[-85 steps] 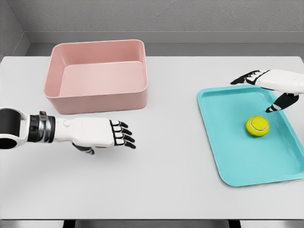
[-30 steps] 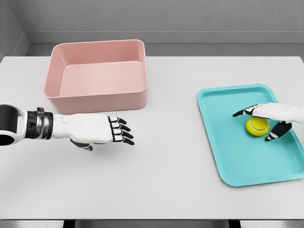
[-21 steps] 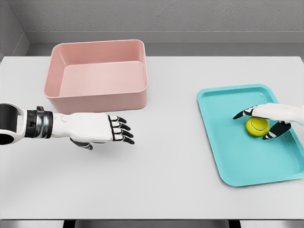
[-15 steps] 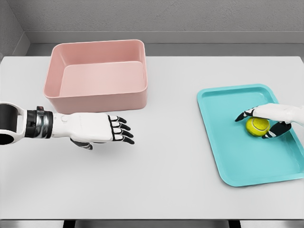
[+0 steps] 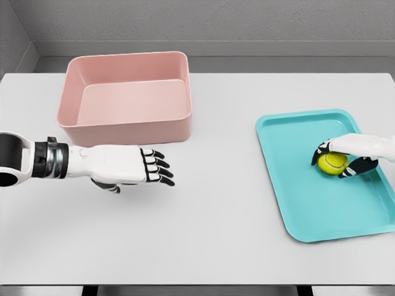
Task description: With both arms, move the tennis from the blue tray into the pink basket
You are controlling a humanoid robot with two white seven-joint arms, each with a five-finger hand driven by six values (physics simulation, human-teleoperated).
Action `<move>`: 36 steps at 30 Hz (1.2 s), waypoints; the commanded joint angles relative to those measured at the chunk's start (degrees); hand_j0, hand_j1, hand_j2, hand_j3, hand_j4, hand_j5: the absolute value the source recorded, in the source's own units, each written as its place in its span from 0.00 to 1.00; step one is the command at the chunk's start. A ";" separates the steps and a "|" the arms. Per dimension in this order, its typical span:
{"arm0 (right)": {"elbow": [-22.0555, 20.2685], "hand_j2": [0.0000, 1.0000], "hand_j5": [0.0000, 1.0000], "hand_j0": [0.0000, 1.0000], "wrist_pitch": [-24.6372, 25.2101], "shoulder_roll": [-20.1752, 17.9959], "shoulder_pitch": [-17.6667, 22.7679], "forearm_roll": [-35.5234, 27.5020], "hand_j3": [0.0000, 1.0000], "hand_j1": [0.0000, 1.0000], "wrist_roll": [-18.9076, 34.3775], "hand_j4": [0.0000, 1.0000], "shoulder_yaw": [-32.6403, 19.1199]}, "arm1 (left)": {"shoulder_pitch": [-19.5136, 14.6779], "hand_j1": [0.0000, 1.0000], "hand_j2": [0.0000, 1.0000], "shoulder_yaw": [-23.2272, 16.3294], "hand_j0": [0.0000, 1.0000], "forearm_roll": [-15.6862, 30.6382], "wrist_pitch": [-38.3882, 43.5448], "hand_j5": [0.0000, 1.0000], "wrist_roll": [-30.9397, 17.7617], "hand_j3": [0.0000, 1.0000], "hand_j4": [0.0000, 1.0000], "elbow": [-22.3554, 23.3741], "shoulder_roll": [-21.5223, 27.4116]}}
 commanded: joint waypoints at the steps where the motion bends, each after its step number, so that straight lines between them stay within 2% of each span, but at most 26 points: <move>1: -0.19 0.57 0.57 0.57 -0.03 -0.18 0.00 -0.28 0.57 0.57 -0.09 0.57 -0.15 | 0.00 1.00 1.00 0.03 1.00 0.30 0.12 1.00 -0.05 1.00 1.00 0.00 0.03; 7: -0.81 0.56 0.56 0.56 -1.88 -0.79 -0.70 -0.54 0.56 0.56 -0.18 0.56 -0.51 | -0.09 1.00 1.00 0.03 1.00 0.30 0.12 1.00 0.04 1.00 1.00 0.00 0.12; 14: -4.33 0.56 0.56 0.56 -4.78 -0.71 -2.99 -0.54 0.56 0.56 -0.09 0.56 -0.51 | 0.00 1.00 1.00 0.03 1.00 0.30 0.12 1.00 0.04 1.00 1.00 0.00 0.03; 23: -8.46 0.56 0.56 0.56 -4.87 0.17 -4.04 -0.54 0.56 0.56 -0.01 0.56 -0.59 | -0.18 1.00 1.00 0.03 1.00 0.30 0.12 1.00 0.04 1.00 1.00 0.00 0.03; 28: -8.90 0.56 0.56 0.56 -6.10 2.90 -5.36 -0.54 0.56 0.56 0.08 0.56 -0.51 | -0.18 1.00 1.00 0.03 1.00 0.30 0.12 1.00 0.04 1.00 1.00 0.00 0.03; 36: -11.36 0.55 0.55 0.55 -7.77 5.01 -5.71 -0.54 0.55 0.55 0.08 0.55 -0.42 | -0.18 1.00 1.00 0.03 1.00 0.30 0.12 1.00 0.04 1.00 1.00 0.00 -0.06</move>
